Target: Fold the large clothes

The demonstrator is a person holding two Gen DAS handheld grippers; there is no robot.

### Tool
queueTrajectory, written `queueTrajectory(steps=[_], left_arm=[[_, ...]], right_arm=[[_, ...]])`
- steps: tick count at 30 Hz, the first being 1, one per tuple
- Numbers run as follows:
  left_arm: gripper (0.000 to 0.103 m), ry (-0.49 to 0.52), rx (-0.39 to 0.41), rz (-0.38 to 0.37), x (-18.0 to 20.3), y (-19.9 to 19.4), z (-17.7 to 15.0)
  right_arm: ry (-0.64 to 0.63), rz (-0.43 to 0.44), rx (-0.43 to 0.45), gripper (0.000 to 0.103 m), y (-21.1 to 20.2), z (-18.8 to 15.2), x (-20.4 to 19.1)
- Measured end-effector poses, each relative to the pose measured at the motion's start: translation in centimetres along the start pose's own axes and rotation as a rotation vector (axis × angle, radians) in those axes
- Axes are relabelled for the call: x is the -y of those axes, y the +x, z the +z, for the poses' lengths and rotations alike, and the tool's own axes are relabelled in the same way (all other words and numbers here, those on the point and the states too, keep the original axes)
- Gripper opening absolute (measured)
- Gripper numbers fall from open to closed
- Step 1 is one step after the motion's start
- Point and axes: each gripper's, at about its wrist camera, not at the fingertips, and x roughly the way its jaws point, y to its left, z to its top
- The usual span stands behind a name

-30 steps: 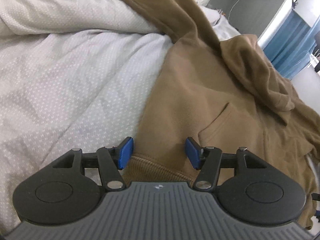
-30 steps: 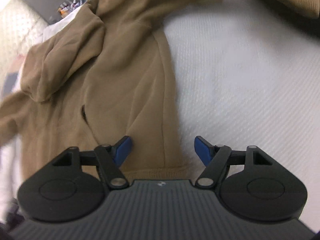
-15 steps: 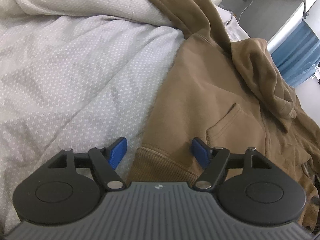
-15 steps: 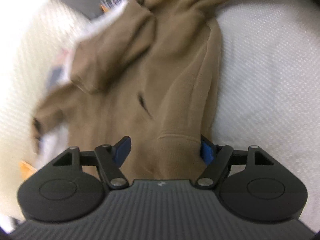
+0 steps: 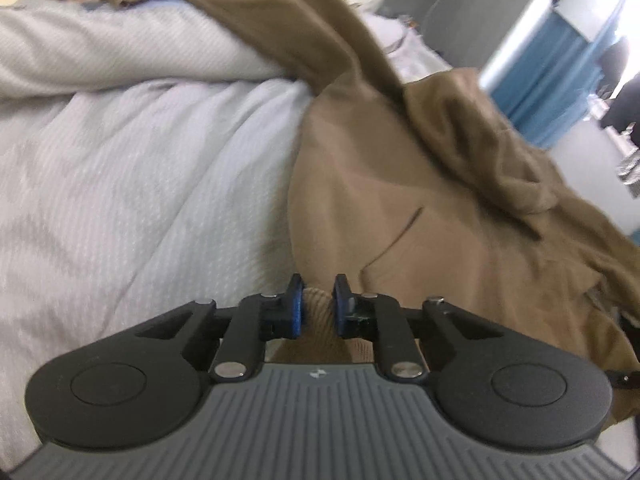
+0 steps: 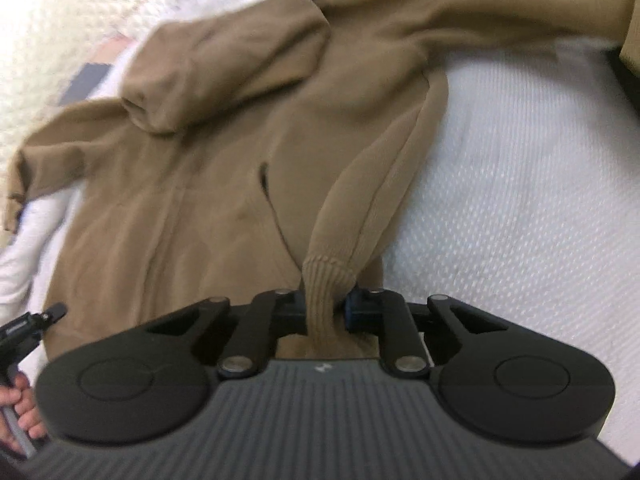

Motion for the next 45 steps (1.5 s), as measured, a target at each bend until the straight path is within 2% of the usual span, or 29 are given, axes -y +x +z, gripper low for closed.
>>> queueTrajectory(steps=[5,7,12,15,19,23,25,28,30,32,33,39,45], left_arm=[[0.015,-0.005,0.010,-0.064,-0.7,-3.1,1.5],[0.015,-0.011,0.025,-0.066,-0.9,-4.6,2.2],[0.014,0.033,0.046,-0.055,-1.5,-8.7,3.2],[0.015,0.038,0.006,-0.056,-2.9,-10.6,2.9],[0.016,0.078,-0.084,-0.006,-3.8,-11.6,1.5],[0.020,0.064,-0.177,0.042,-4.6,-9.5,1.3],[0.023,0.066,-0.193,0.040,-4.1,-9.4,1.2],[0.036,0.101,-0.156,0.078,-3.6,-10.5,1.4],[0.042,0.126,-0.130,0.079,-3.4,-11.5,1.7],[0.042,0.153,-0.103,0.081,-2.7,-12.3,2.2],[0.042,0.171,-0.086,0.079,-2.1,-12.9,2.3],[0.043,0.279,0.032,0.028,3.5,-14.6,4.5],[0.043,0.324,0.109,-0.042,9.6,-14.6,6.0]], right_arm=[[-0.078,0.064,0.058,0.015,-5.2,-0.3,-0.4],[-0.117,0.090,0.089,0.015,-6.8,-0.8,-1.2],[-0.216,0.104,0.070,0.015,-8.9,-2.7,-3.0],[-0.258,0.100,0.040,0.015,-9.8,-4.2,-3.7],[-0.278,0.086,-0.016,0.016,-10.1,-5.6,-3.8],[-0.171,0.041,-0.090,0.022,-7.0,-4.2,-2.9],[-0.139,0.008,-0.129,0.025,-5.6,-3.7,-3.1],[-0.145,-0.016,-0.141,0.031,-5.8,-3.5,-4.0],[-0.147,-0.013,-0.127,0.042,-6.6,-2.9,-4.3],[-0.121,-0.014,-0.097,0.063,-7.8,-3.0,-5.0],[-0.116,-0.011,-0.070,0.064,-8.6,-3.3,-5.6],[-0.116,0.042,0.065,0.063,-10.2,0.1,-10.3],[-0.050,0.158,0.160,0.063,-8.6,3.1,-15.4]])
